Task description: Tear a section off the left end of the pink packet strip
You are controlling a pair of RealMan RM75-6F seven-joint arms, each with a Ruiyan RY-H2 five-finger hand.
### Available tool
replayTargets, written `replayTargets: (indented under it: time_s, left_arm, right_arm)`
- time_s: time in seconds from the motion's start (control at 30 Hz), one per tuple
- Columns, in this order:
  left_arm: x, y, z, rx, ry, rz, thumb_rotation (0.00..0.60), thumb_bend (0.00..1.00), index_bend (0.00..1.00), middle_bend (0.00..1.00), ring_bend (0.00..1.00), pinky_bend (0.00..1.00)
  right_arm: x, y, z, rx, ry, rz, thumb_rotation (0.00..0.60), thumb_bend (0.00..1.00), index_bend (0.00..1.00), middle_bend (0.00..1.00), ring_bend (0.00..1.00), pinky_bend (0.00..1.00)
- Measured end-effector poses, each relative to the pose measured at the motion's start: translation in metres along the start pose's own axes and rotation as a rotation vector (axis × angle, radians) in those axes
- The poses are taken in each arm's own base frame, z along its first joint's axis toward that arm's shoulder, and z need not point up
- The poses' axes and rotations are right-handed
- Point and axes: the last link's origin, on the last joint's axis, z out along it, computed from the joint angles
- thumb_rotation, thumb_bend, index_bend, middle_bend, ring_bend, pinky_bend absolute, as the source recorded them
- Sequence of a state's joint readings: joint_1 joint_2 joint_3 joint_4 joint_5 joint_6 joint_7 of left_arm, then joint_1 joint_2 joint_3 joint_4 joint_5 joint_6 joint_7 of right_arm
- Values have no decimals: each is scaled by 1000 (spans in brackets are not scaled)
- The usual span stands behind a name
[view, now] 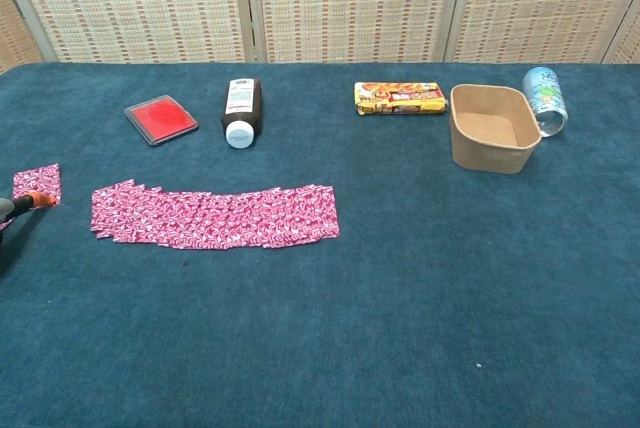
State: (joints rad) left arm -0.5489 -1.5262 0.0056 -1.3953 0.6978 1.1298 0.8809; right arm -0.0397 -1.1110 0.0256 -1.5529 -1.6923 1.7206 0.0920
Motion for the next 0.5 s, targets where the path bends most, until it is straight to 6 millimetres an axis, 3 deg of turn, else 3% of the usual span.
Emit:
replayTargets:
  time_s: [0.3,0.5]
  left_arm:
    - [5,0,6,46,56,-26,600,849,5,757,711,689]
    - [15,3,-6,-24,132,-98,600,847,9,756,714,692]
  right_arm:
    - [0,0,0,-1,0,1,600,227,0,0,0,281]
    - [-1,0,2,-1,-7,0,600,226,0,0,0,281]
